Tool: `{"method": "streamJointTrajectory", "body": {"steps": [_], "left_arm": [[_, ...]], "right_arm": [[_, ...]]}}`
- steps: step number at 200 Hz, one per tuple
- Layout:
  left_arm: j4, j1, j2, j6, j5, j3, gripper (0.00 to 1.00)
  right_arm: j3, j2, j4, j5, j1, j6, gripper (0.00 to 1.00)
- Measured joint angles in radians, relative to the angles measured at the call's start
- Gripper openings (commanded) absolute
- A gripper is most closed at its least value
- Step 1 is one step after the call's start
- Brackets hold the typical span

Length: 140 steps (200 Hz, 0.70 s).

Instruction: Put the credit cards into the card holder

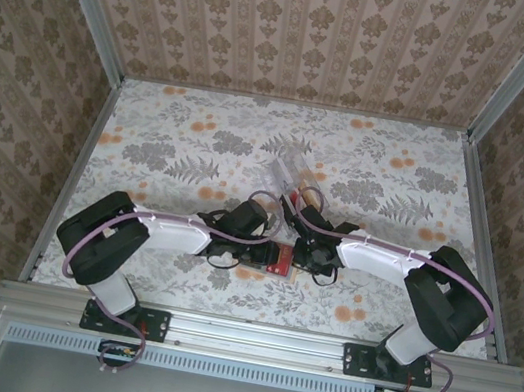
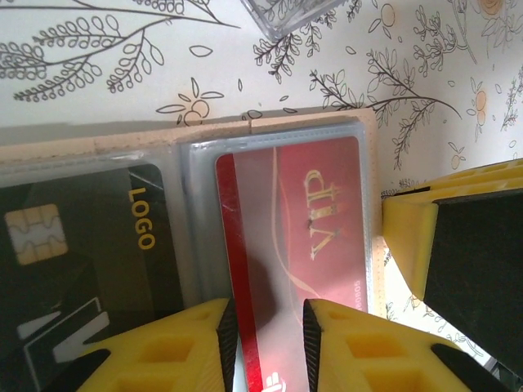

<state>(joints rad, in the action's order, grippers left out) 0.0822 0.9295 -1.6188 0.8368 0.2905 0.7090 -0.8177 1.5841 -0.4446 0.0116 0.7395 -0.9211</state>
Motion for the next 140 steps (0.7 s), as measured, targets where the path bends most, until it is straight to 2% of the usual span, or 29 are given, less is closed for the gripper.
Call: {"method": "streamJointTrajectory", "body": {"steps": [54, 84, 140], "left_arm": [[-0.042, 0.002, 0.057, 0.000, -0.040, -0.001, 0.43], [-0.074, 0.000, 0.143, 0.000, -0.084, -0.002, 0.47], [-0.126, -0.035, 0.237, -0.001, -0.138, -0.003, 0.53]], "right_arm": [[-0.006, -0.025, -0.021, 0.003, -0.005, 0.009, 0.26], [-0.043, -0.097, -0.069, 0.008, -0.034, 0.040, 0.35], [-0.215, -0.197, -0.204, 0.076, -0.089, 0.161, 0.44]]}}
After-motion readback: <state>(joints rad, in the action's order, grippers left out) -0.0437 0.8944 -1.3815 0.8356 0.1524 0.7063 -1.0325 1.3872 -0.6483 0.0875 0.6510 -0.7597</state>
